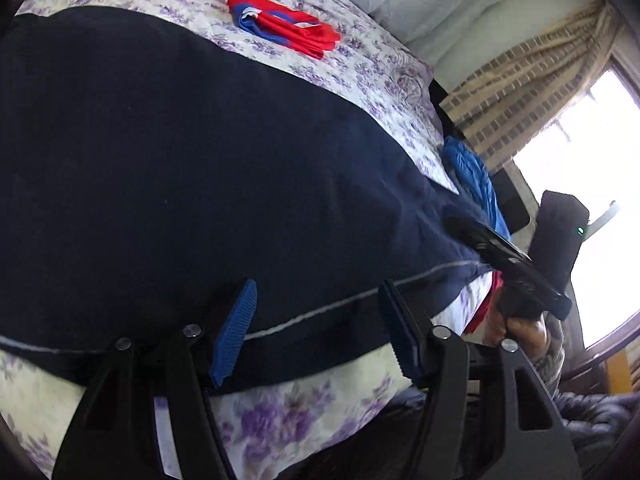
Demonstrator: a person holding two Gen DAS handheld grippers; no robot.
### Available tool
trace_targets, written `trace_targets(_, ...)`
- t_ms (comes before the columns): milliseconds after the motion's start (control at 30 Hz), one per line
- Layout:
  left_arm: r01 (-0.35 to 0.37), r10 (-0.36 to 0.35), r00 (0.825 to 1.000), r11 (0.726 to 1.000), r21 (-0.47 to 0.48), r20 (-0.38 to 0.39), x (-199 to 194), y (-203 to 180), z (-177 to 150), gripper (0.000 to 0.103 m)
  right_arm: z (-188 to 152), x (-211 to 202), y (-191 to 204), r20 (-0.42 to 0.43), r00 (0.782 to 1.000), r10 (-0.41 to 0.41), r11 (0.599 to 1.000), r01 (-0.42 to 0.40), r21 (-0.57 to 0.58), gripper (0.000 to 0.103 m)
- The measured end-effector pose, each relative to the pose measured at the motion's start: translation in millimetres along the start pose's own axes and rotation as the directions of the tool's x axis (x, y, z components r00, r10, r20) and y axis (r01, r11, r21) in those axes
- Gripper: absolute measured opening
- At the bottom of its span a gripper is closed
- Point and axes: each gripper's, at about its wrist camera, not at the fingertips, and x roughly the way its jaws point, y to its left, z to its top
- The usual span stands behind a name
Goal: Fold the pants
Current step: 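Lift the navy pants with both grippers and stretch them across the bed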
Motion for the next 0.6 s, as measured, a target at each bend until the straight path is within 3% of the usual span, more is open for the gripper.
trace_targets(67, -0.001, 0.001, 1.000, 1.000, 0.009, 0.001, -6, 1, -6, 0.061, -27, 11, 6, -0.066, 0.997, -0.045, 0.997, 0.041, -0.059, 0.065)
trace_targets(133, 0.025, -0.025, 1.000, 0.999, -0.041, 0.004, -15, 6, -10, 0.061, -49, -3, 15, -0.018, 0.996, -0.086, 0.989, 0.083, -0.121, 0.065)
trace_targets(200, 0.044, -0.043, 0.999, 0.997, -0.059, 0.023, -28, 2, -12, 0.063, -57, -17, 15, -0.044, 0.996, -0.084, 0.991, 0.079, -0.107, 0.067)
trace_targets(300, 0.042, -0.041, 0.999, 0.999, -0.003, 0.033, -27, -22, -6, 0.066, -52, -35, 22, 0.007, 0.996, -0.085, 0.985, 0.085, -0.149, 0.067)
trace_targets(433, 0.036, -0.039, 0.999, 0.996, 0.084, 0.033, -3, -58, 7, 0.074, -26, -41, 20, 0.082, 0.995, -0.063, 0.991, 0.072, -0.116, 0.070)
trace_targets(500, -0.005, 0.004, 1.000, 0.998, 0.069, 0.020, 19, -60, 15, 0.074, -21, -20, 21, 0.026, 0.997, -0.079, 0.988, 0.082, -0.134, 0.079)
trace_targets(567, -0.018, 0.019, 0.999, 0.999, 0.036, -0.045, 36, -51, 11, 0.074, -30, 9, 14, -0.137, 0.991, -0.002, 0.994, -0.013, -0.107, 0.083)
trace_targets(600, -0.019, 0.021, 0.999, 0.999, 0.050, -0.045, 39, -47, 4, 0.074, -33, 5, 12, -0.129, 0.991, 0.030, 0.993, -0.044, -0.106, 0.086)
